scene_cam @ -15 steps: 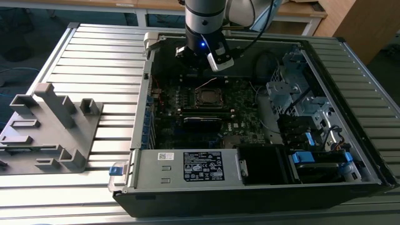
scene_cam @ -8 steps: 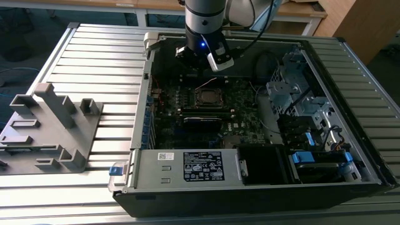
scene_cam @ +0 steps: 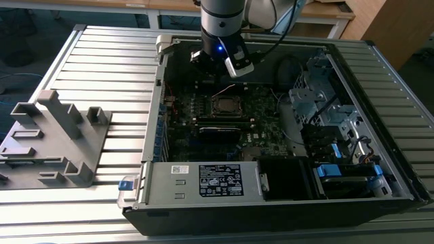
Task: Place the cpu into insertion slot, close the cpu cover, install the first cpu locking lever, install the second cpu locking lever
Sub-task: 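Install the first cpu locking lever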
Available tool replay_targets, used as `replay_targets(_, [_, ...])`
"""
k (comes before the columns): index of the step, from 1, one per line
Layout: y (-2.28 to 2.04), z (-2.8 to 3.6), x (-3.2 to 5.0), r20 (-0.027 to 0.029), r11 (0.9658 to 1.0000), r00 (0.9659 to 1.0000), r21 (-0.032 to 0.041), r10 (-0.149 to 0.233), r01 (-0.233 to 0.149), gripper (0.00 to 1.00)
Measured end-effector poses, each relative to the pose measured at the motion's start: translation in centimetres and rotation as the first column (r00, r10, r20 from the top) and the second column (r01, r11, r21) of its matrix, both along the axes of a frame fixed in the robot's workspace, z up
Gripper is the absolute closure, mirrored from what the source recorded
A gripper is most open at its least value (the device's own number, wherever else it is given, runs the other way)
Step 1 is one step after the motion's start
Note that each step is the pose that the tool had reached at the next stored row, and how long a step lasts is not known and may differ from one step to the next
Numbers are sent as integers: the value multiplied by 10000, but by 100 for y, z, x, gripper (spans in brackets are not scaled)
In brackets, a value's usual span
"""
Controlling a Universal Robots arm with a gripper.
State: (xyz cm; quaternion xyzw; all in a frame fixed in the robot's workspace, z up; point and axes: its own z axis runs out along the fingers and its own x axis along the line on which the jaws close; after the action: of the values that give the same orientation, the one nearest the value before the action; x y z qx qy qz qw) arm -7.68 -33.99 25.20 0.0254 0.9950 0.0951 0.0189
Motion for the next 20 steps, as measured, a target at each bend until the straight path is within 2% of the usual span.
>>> replay_targets(4, [9, -10, 0, 1, 9997, 10000, -232, 0, 0, 89])
replay_targets(8, [13, -30, 5, 1, 9994, 10000, -356, 1, -1, 89])
replay_targets(10, [15, -37, 8, 0, 9993, 10000, -378, 1, -1, 89])
replay_targets(20, [16, -60, 68, 0, 9993, 10000, -379, 1, -1, 89])
